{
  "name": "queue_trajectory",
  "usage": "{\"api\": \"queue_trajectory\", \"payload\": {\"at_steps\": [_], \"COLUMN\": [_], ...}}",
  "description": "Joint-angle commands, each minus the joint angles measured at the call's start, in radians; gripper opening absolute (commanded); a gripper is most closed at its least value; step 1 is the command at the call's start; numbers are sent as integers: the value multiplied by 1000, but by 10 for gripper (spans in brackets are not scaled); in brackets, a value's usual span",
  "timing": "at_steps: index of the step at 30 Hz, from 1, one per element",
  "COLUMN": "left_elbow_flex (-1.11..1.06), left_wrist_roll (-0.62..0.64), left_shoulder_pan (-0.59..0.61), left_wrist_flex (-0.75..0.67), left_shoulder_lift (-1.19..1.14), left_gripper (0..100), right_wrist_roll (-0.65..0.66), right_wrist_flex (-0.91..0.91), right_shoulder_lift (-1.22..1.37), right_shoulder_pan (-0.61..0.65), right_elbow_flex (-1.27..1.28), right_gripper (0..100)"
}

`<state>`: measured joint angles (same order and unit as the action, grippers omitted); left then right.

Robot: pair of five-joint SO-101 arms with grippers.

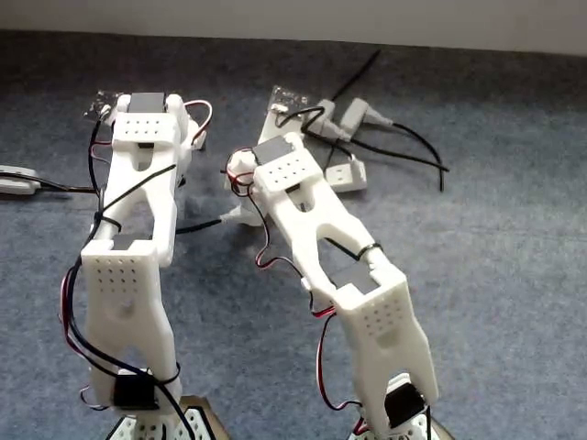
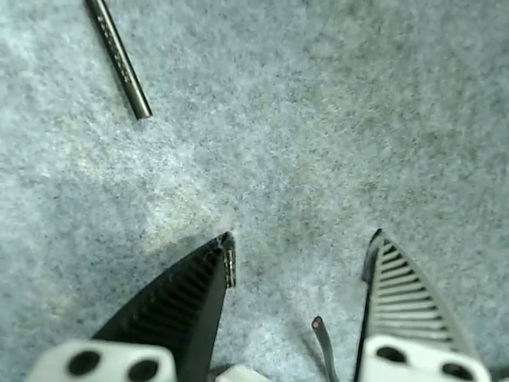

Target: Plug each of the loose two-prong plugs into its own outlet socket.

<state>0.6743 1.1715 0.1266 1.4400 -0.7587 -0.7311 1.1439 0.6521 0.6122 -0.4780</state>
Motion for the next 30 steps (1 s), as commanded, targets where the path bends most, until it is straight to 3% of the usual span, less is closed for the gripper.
{"api": "queue_trajectory", "payload": {"at_steps": [1,13,25,27,30], "left_elbow_flex": [4,4,4,4,4], "left_wrist_roll": [-2,-2,-3,-3,-3], "left_shoulder_pan": [-7,-7,-7,-7,-8], "left_wrist_flex": [-6,-6,-6,-6,-6], "left_shoulder_lift": [16,16,15,15,15], "left_gripper": [270,270,270,270,270], "right_wrist_roll": [15,75,328,334,334], "right_wrist_flex": [-2,-48,-524,-567,-542], "right_shoulder_lift": [-53,-56,-12,38,104], "right_shoulder_pan": [-18,-177,-357,-372,-378], "right_elbow_flex": [-48,-122,-203,-216,-272], "right_gripper": [105,104,110,143,291]}}
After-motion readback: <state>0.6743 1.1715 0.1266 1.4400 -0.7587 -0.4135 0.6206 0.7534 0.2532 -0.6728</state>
